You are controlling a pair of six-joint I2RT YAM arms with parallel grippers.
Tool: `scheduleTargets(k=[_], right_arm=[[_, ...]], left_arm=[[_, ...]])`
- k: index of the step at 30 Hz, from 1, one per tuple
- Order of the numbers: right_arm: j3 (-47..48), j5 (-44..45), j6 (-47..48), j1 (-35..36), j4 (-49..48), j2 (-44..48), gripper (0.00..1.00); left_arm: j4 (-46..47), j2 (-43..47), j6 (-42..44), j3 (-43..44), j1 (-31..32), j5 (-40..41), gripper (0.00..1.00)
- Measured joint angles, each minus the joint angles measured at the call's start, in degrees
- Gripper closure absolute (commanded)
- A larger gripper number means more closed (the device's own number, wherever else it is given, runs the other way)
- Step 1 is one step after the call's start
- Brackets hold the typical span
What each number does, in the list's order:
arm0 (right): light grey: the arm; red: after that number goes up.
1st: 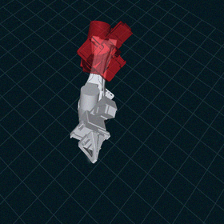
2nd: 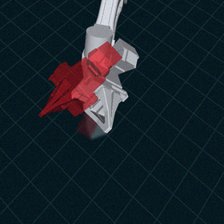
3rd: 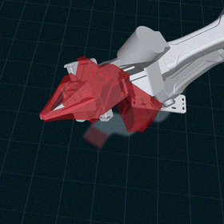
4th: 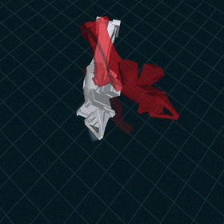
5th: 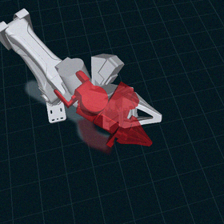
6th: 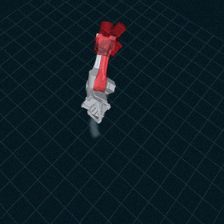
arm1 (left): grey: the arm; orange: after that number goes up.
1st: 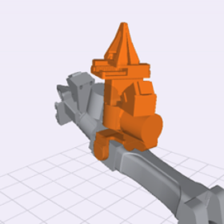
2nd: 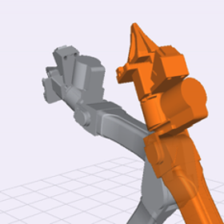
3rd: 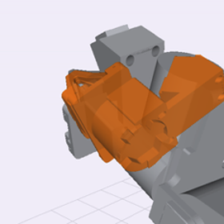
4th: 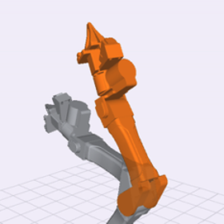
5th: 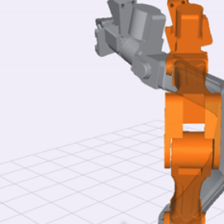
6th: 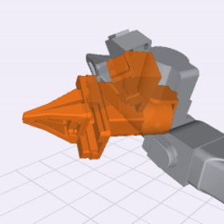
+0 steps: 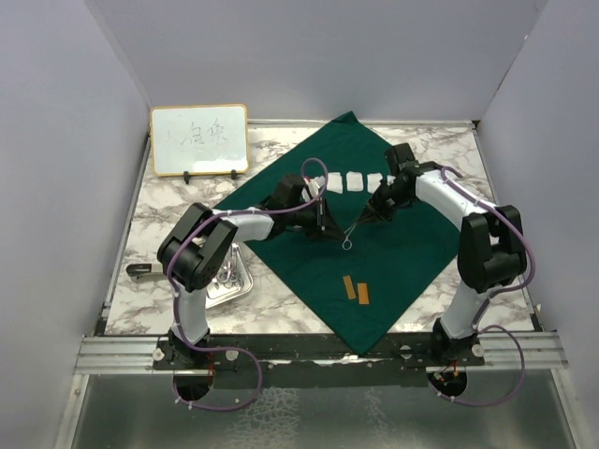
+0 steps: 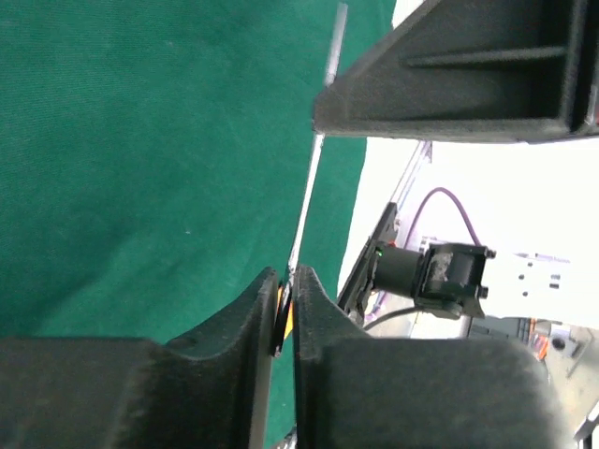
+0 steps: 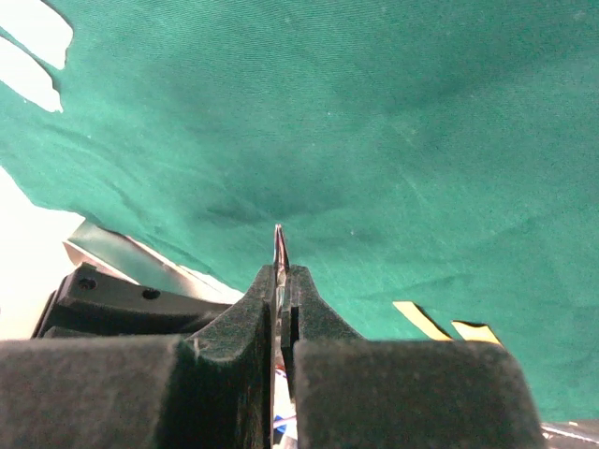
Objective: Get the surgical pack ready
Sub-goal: Place the medical item in the container.
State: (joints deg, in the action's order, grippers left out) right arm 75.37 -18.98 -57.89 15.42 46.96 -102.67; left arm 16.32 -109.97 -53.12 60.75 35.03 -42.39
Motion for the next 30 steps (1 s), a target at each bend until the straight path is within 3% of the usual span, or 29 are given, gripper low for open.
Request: scheduleTargets(k=[3, 5, 6, 8, 9, 14, 20, 30], right_arm=[[-0.9, 0.1, 0.4, 0.0, -1.0, 0.7, 0.98], [-1.4, 0.0, 0.9, -0.2, -1.6, 1.3, 0.81], [-2.2, -0.1, 1.4, -0.3, -2.1, 2.0, 0.65], [-4.2, -1.0, 2.4, -0.3, -4.2, 3.9, 0.06], [-5.4, -1.6, 3.3, -0.3, -5.5, 5.1, 0.0], [-9.2, -3.2, 8.9, -0.1, -11.4, 13.0, 0.0], [-5.0, -3.0, 19.7, 0.0, -13.8, 17.5, 0.0], [-3.8, 4.4, 33.1, 0.0, -16.8, 27.0, 0.0]], left_arm=[[0.9, 0.0, 0.3, 0.6, 0.2, -1.4, 1.0], [1.2, 0.1, 0.5, 0.8, 0.5, -1.3, 1.0], [1.3, 0.1, 0.7, 0.8, 0.6, -1.3, 1.0], [1.2, 0.5, 1.3, 0.7, 0.7, -1.0, 1.0], [1.2, 0.8, 1.6, 0.5, 0.7, -0.8, 1.0], [0.7, 4.8, 3.3, -3.0, 0.9, 1.3, 1.0], [-3.1, 17.2, 6.4, -9.3, 0.9, 9.4, 1.0], [-22.6, 51.2, 6.6, -19.8, 0.8, 41.4, 1.0]])
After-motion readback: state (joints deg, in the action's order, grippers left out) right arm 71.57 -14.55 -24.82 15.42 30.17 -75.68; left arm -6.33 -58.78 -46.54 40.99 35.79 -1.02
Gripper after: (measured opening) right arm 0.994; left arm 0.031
